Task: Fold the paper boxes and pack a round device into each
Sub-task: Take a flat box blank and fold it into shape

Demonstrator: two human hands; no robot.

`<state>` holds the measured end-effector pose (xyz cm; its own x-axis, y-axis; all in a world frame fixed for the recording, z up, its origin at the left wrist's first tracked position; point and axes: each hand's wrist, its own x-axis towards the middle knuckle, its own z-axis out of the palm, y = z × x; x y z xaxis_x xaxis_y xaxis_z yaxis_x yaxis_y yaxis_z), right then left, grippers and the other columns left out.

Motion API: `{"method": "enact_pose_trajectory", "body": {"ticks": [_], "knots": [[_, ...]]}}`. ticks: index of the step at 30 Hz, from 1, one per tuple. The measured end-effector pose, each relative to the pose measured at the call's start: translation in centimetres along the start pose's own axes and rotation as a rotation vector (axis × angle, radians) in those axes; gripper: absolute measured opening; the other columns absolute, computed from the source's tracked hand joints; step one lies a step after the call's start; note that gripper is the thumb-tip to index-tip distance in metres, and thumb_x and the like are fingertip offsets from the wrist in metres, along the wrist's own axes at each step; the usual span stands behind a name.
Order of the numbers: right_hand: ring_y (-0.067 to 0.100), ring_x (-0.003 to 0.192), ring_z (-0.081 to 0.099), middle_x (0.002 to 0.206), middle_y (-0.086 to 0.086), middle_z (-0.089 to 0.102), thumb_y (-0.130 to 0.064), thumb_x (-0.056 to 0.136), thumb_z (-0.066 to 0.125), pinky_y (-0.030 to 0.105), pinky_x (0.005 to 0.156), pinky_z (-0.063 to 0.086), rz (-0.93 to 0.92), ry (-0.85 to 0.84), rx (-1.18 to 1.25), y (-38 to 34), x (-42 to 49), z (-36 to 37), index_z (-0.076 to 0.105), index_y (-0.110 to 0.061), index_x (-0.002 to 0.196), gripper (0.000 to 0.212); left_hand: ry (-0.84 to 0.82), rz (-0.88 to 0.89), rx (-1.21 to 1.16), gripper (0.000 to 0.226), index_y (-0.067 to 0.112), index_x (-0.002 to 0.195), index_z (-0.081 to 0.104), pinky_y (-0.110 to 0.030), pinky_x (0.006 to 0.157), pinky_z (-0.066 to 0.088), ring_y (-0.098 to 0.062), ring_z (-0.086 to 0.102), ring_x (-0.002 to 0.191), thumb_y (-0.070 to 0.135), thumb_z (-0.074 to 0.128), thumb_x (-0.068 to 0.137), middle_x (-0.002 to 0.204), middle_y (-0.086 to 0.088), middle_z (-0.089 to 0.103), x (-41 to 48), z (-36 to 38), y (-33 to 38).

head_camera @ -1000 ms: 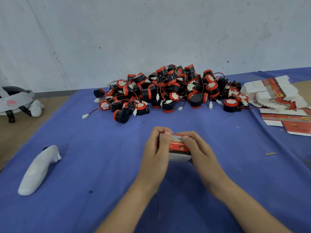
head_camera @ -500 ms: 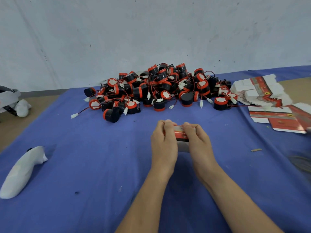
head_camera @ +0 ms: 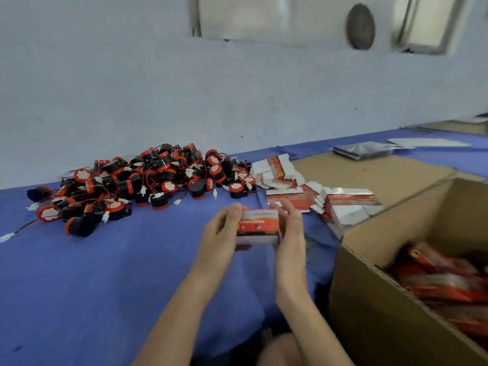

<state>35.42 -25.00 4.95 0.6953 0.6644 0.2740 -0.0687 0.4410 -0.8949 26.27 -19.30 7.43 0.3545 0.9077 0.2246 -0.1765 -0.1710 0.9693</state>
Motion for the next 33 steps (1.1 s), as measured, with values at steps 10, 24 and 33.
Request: {"method": "enact_pose_trajectory", "body": {"ticks": [10,24,33], "knots": [[-0.005,0.115,0.056,0.123,-0.024,0.06,-0.02,0.109,0.031,0.007,0.084,0.045,0.078,-0.15,-0.148,-2.6,-4.4,-4.5,0.047,-0.032,0.131,0.029,-0.68,0.186,0.041,0.064,0.035,0.142,0.047,-0.034,0.105,0.048,-0.009,0.06,0.119,0.072,0.022,0.095,0.131,0.008,0.056,-4.1,14.3,14.1],[0.001,0.107,0.054,0.133,-0.008,0.05,-0.018,0.104,0.046,0.023,0.085,0.048,0.095,-0.217,-0.502,5.8,1.8,1.7,0.045,-0.032,0.137,0.036,-0.102,-0.04,0.697,0.043,0.026,0.143,0.044,-0.026,0.095,0.039,-0.009,0.046,0.126,0.044,0.04,0.105,0.145,0.007,0.047,4.6,-6.9,-2.2],[0.041,0.131,0.04,0.146,0.022,0.04,-0.015,0.1,0.051,0.046,0.103,0.036,-0.016,-0.008,-1.124,9.4,15.7,-0.1,0.04,-0.008,0.145,0.047,0.105,-0.033,1.285,0.031,0.02,0.129,0.058,-0.036,0.103,0.041,-0.022,0.048,0.121,0.026,0.041,0.103,0.134,0.001,0.056,7.1,-13.7,-10.9]]}}
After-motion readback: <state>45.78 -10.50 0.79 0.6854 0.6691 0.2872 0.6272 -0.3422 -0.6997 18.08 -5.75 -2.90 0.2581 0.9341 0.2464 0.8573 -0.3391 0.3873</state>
